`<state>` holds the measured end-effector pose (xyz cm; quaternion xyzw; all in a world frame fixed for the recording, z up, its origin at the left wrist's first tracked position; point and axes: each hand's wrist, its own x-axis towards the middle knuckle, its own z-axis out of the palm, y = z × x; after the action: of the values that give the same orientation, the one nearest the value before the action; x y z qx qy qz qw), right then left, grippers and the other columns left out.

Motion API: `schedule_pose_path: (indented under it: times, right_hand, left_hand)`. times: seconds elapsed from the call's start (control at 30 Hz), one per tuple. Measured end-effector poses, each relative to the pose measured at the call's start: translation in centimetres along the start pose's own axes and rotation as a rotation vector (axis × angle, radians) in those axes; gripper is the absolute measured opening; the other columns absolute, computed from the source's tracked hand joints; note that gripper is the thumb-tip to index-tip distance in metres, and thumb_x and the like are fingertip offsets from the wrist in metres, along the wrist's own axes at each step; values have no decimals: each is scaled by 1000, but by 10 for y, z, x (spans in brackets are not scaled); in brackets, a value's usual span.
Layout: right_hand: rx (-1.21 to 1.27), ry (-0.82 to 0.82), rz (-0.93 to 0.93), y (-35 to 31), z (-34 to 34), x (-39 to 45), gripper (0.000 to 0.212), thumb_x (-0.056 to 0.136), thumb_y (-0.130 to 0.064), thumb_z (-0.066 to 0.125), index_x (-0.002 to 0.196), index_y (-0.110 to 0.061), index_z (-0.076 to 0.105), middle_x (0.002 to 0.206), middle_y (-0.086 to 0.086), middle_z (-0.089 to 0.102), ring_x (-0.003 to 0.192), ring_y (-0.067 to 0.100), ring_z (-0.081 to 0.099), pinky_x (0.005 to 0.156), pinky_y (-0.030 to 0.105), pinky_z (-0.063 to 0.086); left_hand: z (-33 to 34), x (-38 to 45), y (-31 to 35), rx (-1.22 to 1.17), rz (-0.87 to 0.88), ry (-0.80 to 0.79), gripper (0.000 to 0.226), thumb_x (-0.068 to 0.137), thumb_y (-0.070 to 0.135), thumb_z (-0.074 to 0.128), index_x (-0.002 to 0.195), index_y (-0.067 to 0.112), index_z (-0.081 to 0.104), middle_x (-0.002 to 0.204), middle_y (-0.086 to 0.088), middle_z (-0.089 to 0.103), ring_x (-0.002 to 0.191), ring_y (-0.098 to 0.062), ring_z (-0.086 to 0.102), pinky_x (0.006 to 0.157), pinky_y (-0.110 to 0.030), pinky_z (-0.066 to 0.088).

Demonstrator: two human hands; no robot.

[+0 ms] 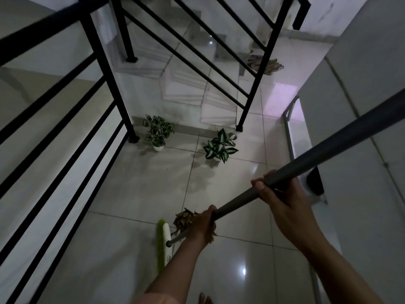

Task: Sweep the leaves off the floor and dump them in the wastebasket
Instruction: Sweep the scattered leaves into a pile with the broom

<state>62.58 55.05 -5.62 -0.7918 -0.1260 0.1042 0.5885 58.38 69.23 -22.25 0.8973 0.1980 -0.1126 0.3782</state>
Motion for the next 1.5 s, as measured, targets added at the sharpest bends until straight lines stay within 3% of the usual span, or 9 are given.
schedule_pose_path:
  times: [0.13,0.27,0.5,0.77,0.87,0.97,1.13,1.27,1.5]
  right_hand:
    - [-36,-30,-26,-4,-10,5,67,51,-79,56,92,-26,55,100,2,63,99,10,62,83,32,53]
    - [-58,-41,-37,-10,-19,7,74,46,-83,54,95,-27,54,98,-1,65,99,10,62,85,32,51]
    - [-15,-59,-123,-41,-35,4,67,41,-81,59,88,-33,53,93,-3,67,92,0,64,70,6,49]
    - [10,-66,-87,-35,-25,-9,68,41,-82,58,90,-35,54,100,2,67,98,13,64,84,34,54]
    - [29,-98,-76,-32,-14,-17,67,47,-78,59,93,-30,55,99,0,67,100,11,63,86,35,54]
    - [87,-103,-75,-35,2,-28,44,57,-62,63,89,-33,54,95,1,67,99,14,63,88,38,54]
    - [98,-67,-76,-44,28,-48,27,68,-36,60,91,-24,54,91,3,67,98,12,64,87,37,54]
    - [86,-23,-54,-48,49,-66,14,81,-16,59,92,-22,54,95,0,66,93,4,64,80,23,53]
    - [41,82,-76,-65,75,-104,18,85,-18,57,89,-33,48,94,-5,62,86,-5,62,72,13,50]
  left_hand:
    - [-7,0,14,31,91,-55,17,92,8,40,108,9,47,95,-13,60,77,-17,50,62,-24,34]
    - [-13,-3,28,-141,56,-59,13,94,10,38,105,10,46,89,-11,57,84,-26,57,70,-32,43]
    - [-21,-13,50,-140,118,-61,23,92,5,40,115,10,43,97,-17,62,89,-29,60,69,-26,44]
    - [-30,-30,30,-40,37,-69,30,92,6,43,121,15,41,107,-13,61,91,-22,58,73,-26,47]
    - [-34,-37,16,-9,46,-57,30,92,7,40,121,14,41,102,-11,61,82,-18,55,63,-21,39]
    - [-41,-45,2,-14,45,-64,29,93,8,39,121,16,41,86,-2,55,67,-10,48,51,-12,35]
    - [-51,-58,-20,-30,98,-72,14,95,10,36,96,21,44,68,10,41,54,2,43,46,-11,33]
    - [-62,-69,-40,-7,97,-117,21,93,8,39,111,17,46,71,10,45,59,-1,42,48,-6,38]
    - [-76,-99,-55,120,212,-156,35,91,5,38,123,19,44,84,-2,52,72,-18,51,54,-20,35]
